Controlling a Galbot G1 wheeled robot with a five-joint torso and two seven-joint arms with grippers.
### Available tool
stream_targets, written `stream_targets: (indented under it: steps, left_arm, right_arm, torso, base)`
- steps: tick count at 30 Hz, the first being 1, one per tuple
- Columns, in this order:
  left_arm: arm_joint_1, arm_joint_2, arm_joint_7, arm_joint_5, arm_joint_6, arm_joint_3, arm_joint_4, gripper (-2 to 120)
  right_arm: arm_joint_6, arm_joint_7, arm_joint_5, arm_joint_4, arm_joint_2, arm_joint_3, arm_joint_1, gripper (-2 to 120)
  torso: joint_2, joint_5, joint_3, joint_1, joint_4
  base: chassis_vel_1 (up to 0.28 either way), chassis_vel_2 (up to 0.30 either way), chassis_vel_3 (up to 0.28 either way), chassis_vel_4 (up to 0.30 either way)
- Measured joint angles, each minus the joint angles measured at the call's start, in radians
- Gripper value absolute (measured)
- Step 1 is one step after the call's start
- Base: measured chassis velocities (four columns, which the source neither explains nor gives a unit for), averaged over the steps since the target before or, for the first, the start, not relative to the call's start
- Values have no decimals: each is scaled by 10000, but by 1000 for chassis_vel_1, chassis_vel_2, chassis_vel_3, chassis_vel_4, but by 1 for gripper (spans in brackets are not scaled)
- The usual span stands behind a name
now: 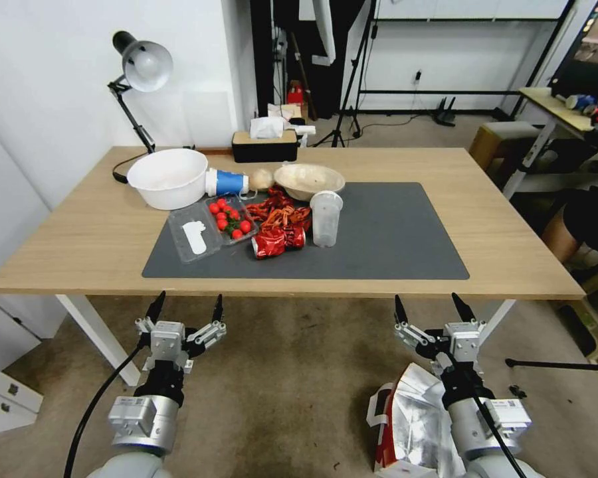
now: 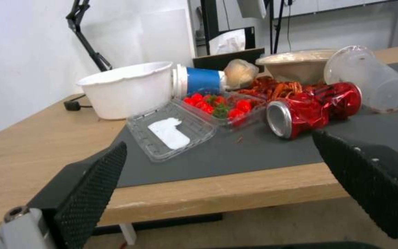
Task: Pick up the food delivery bag from the floor and place it on the table.
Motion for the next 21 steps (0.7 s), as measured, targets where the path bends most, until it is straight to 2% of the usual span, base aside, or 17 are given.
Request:
stream_targets:
  steps: [15, 17, 19, 20, 21]
  left_arm:
    - [-19, 24, -8, -28, -2, -1, 0, 100]
    - [-197, 214, -117, -261, -39, -36, 1, 100]
    - [-879, 945, -553, -1048, -222, -232, -72, 100]
    - [-1286, 1390, -819, -1527, -330, -341, -160, 100]
    - [-1286, 1390, -819, -1527, -330, -341, -160, 100]
  right_arm:
    - [-5, 6, 73, 21, -68, 10, 29, 100]
    - [-48, 39, 294, 151, -256, 51, 119, 100]
    - [-176, 209, 995, 683, -938, 286, 474, 100]
    - [-272, 218, 1368, 879, -1226, 319, 590, 100]
    - [-272, 218, 1368, 879, -1226, 319, 590, 100]
  torso:
    - [0, 0, 0, -1, 1]
    - [-1, 5, 0, -2, 2]
    - [0, -10, -2, -3, 6]
    - [0, 6, -1, -1, -9]
    - [0, 6, -1, -1, -9]
  base:
    - [0, 0, 0, 0]
    - [0, 0, 0, 0]
    - [0, 0, 0, 0]
    - [0, 0, 0, 0]
    - [0, 0, 0, 0]
